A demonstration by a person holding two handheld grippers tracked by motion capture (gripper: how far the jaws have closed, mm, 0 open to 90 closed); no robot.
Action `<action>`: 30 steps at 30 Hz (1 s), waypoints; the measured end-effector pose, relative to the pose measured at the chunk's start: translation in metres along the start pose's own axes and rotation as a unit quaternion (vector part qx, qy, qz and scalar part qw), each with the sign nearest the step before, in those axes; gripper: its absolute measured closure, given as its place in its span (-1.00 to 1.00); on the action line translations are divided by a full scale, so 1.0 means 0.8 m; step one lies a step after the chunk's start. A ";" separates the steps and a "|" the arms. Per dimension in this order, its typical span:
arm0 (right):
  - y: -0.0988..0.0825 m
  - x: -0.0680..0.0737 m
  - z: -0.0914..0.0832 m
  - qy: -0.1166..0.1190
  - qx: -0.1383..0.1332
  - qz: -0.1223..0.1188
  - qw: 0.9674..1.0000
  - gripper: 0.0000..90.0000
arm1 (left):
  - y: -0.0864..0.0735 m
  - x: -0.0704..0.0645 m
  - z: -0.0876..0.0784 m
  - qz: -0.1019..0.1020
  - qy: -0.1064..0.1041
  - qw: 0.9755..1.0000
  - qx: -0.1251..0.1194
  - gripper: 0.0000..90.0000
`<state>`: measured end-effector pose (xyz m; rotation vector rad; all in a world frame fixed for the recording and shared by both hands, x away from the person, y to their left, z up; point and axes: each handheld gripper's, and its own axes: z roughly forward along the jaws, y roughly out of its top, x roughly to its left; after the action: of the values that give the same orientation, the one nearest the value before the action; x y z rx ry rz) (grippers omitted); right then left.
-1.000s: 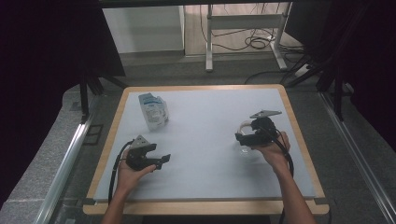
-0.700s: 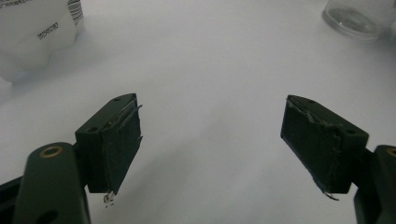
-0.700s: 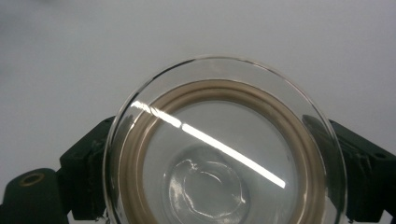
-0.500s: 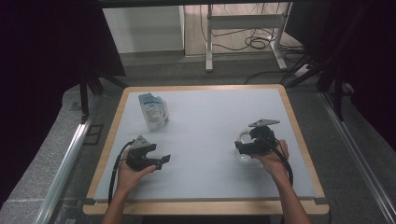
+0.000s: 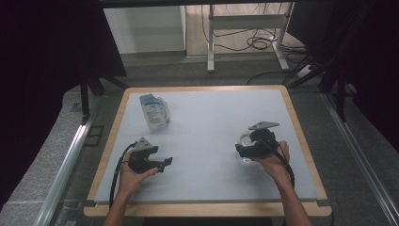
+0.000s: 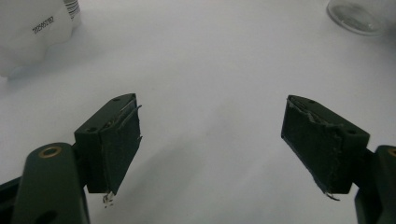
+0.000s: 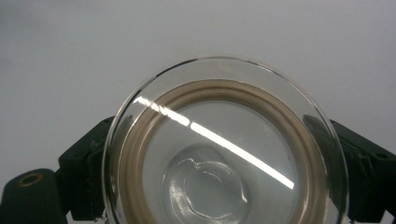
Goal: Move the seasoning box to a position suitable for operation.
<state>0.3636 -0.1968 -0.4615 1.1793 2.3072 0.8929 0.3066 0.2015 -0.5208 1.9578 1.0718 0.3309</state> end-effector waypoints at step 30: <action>-0.040 -0.030 -0.100 -0.001 -0.175 0.024 0.984 0.22 | 0.000 -0.008 -0.012 0.008 0.012 0.999 -0.037 -0.49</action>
<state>0.3110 -0.2592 -0.4248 1.0836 2.0161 1.2521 0.2968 0.2018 -0.5142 1.9025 1.0443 0.3978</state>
